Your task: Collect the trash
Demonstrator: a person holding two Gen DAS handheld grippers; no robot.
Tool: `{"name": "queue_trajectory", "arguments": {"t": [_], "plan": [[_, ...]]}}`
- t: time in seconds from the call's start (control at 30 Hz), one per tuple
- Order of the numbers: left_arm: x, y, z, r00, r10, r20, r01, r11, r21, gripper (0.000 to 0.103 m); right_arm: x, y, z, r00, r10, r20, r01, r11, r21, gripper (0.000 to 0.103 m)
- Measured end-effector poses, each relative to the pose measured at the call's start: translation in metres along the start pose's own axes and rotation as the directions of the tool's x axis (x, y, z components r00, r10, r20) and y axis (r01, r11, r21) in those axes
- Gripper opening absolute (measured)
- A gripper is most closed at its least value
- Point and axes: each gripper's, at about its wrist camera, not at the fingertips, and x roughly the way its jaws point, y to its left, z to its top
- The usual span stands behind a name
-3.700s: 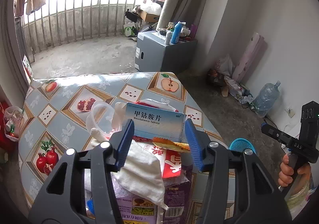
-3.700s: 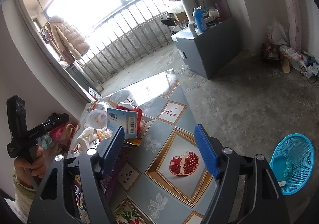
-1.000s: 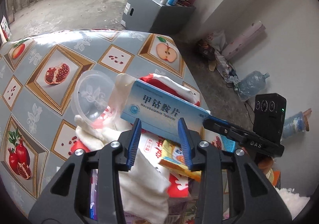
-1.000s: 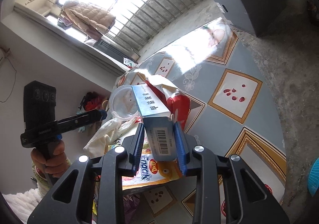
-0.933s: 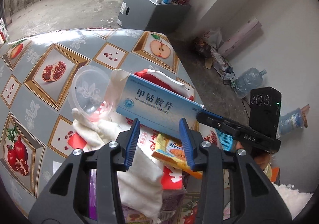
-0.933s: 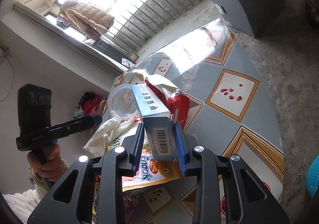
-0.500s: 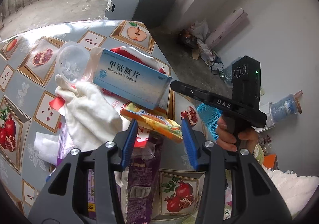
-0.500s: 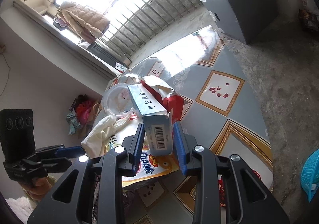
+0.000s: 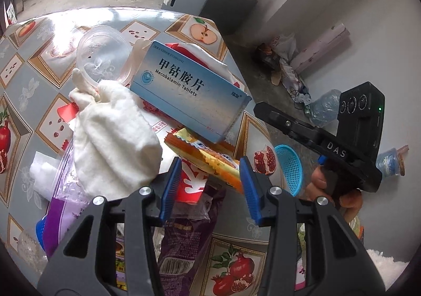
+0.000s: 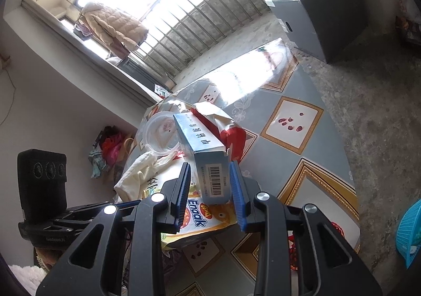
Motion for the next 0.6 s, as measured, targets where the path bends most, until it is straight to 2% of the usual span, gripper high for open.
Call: {"name": "queue_trajectory", "arguments": {"t": [0.13, 0.23, 0.43, 0.53, 0.6], "plan": [[0.003, 0.002, -0.001, 0.999, 0.035, 0.015, -0.035, 0.999, -0.013, 0.039, 0.004, 0.000, 0.002, 1.000, -0.001, -0.001, 0.001, 1.000, 0.004, 0.041], [0.004, 0.006, -0.002, 0.999, 0.047, 0.026, -0.046, 0.998, -0.035, 0.031, 0.010, 0.003, 0.005, 1.000, -0.005, -0.016, 0.005, 1.000, -0.010, 0.044], [0.000, 0.011, -0.004, 0.996, 0.061, 0.062, -0.057, 0.996, -0.063, 0.016, 0.026, 0.016, 0.006, 0.995, -0.080, -0.053, 0.078, 0.996, -0.054, 0.044], [-0.004, 0.013, -0.006, 0.995, 0.066, 0.078, -0.062, 0.996, -0.061, 0.012, 0.028, 0.021, 0.006, 0.992, -0.114, -0.051, 0.110, 0.991, -0.074, 0.036], [-0.006, 0.012, -0.008, 0.994, 0.069, 0.091, -0.064, 0.996, -0.056, 0.010, 0.027, 0.024, 0.005, 0.991, -0.121, -0.053, 0.117, 0.990, -0.081, 0.034]]}}
